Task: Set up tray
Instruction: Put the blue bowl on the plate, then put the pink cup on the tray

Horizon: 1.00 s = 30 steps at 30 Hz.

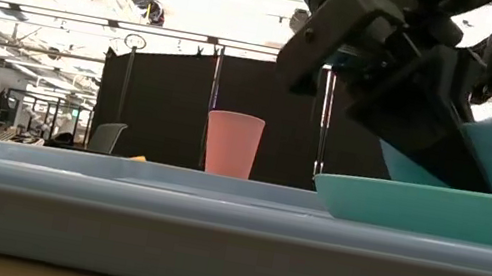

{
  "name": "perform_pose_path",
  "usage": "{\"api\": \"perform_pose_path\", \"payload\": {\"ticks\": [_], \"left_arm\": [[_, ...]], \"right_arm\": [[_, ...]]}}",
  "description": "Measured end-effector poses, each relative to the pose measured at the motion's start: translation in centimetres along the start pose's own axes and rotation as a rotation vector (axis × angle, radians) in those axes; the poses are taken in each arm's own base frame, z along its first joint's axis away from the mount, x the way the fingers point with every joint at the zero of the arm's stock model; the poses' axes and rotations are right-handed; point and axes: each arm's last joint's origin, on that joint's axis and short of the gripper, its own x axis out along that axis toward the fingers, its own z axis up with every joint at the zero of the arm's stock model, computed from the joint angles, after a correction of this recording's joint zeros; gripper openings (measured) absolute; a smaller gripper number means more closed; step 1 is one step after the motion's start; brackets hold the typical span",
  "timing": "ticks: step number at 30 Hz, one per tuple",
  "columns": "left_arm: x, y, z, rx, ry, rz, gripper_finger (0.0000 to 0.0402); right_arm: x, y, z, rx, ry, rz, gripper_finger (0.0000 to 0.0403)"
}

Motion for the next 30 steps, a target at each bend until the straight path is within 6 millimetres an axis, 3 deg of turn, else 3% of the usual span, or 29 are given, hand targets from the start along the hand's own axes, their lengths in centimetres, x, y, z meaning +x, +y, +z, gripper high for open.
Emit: {"api": "perform_pose_path", "payload": {"ticks": [12, 16, 19, 22, 25, 30], "left_arm": [[-1.0, 0.6, 1.1, -0.004, -0.002, 0.074, 0.0211], [-3.3, 1.2, 3.1, -0.003, 0.046, 0.131, 0.0240], [-5.9, 1.2, 4.0, -0.015, 0.184, 0.176, 0.0251], [-8.0, 0.8, 3.1, -0.077, 0.367, 0.137, 0.0243], [-10.2, 0.5, 1.8, -0.175, 0.467, 0.117, 0.0211], [-14.8, -1.2, 0.6, -0.258, 0.507, 0.079, 0.0105]], "right_arm": [[0.0, 0.0, 0.0, -0.001, 0.000, 0.000, 0.0000], [0.0, 0.0, 0.0, -0.001, 0.000, 0.000, 0.0000], [0.0, 0.0, 0.0, 0.000, 0.000, 0.000, 0.0000], [0.0, 0.0, 0.0, -0.001, 0.000, 0.000, 0.0000], [0.0, 0.0, 0.0, -0.001, 0.001, 0.001, 0.0000], [0.0, 0.0, 0.0, -0.006, 0.003, 0.001, 0.0000]]}}
